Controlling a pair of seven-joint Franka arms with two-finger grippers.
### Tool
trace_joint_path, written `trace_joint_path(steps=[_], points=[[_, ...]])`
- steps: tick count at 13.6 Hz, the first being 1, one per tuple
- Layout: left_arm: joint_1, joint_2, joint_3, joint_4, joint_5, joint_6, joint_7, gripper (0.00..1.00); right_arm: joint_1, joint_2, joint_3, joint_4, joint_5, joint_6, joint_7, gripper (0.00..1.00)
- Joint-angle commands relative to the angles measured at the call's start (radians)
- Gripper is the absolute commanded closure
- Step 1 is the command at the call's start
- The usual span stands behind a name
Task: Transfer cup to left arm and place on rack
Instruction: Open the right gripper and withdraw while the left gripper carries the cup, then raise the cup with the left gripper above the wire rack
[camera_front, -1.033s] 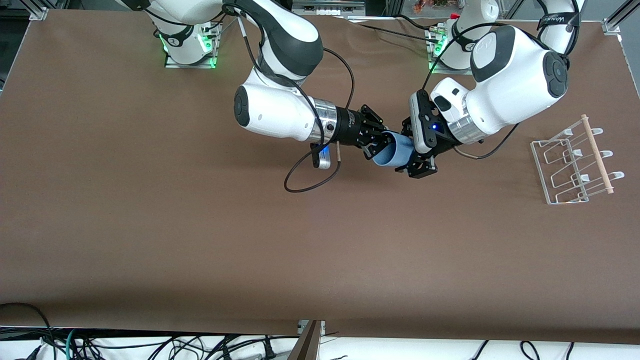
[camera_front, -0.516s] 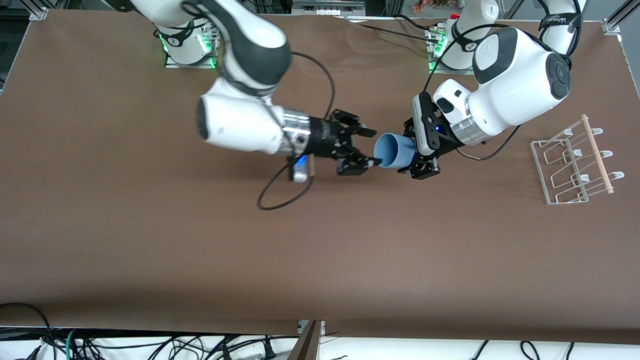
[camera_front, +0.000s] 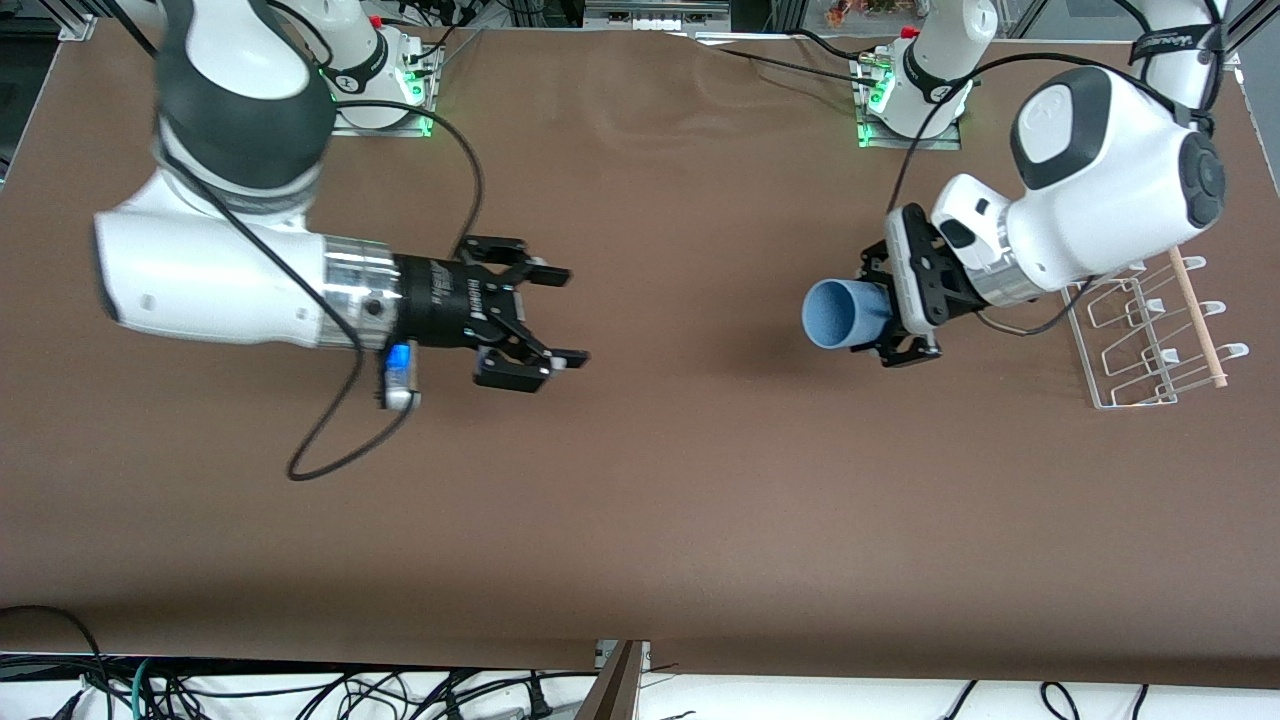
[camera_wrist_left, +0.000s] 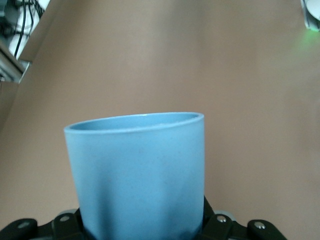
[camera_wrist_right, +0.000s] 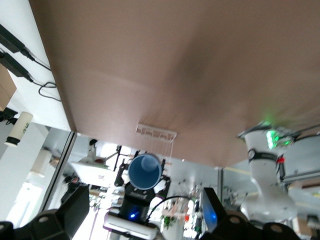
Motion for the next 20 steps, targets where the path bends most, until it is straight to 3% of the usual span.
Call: trace_joint_path(steps=[1, 4, 6, 8, 11, 14, 17, 20], points=[[0.016, -0.009, 0.027, 0.013, 0.168, -0.046, -0.039, 1.00, 0.007, -0.074, -0.066, -0.050, -0.065, -0.082, -0.094, 0.00], [0.062, -0.003, 0.038, 0.020, 0.468, -0.065, -0.091, 1.00, 0.010, -0.138, -0.184, -0.131, -0.071, -0.223, -0.354, 0.00], [0.073, 0.001, 0.065, 0.017, 0.605, -0.069, -0.117, 1.00, 0.005, -0.227, -0.206, -0.261, -0.201, -0.239, -0.645, 0.00], [0.090, 0.001, 0.073, 0.018, 0.786, -0.069, -0.165, 1.00, 0.005, -0.264, -0.265, -0.297, -0.307, -0.314, -0.951, 0.00], [0.090, 0.017, 0.067, 0.010, 1.077, -0.133, -0.197, 1.00, 0.003, -0.378, -0.260, -0.436, -0.525, -0.272, -1.138, 0.00], [0.098, 0.027, 0.067, -0.032, 1.285, -0.169, -0.200, 1.00, 0.003, -0.468, -0.249, -0.547, -0.732, -0.187, -1.376, 0.00], [0.099, 0.034, 0.065, -0.101, 1.516, -0.171, -0.200, 1.00, 0.005, -0.482, -0.256, -0.552, -0.792, -0.162, -1.452, 0.00], [0.098, 0.027, 0.064, -0.241, 1.786, -0.172, -0.197, 1.00, 0.005, -0.481, -0.250, -0.540, -0.817, -0.167, -1.452, 0.00]])
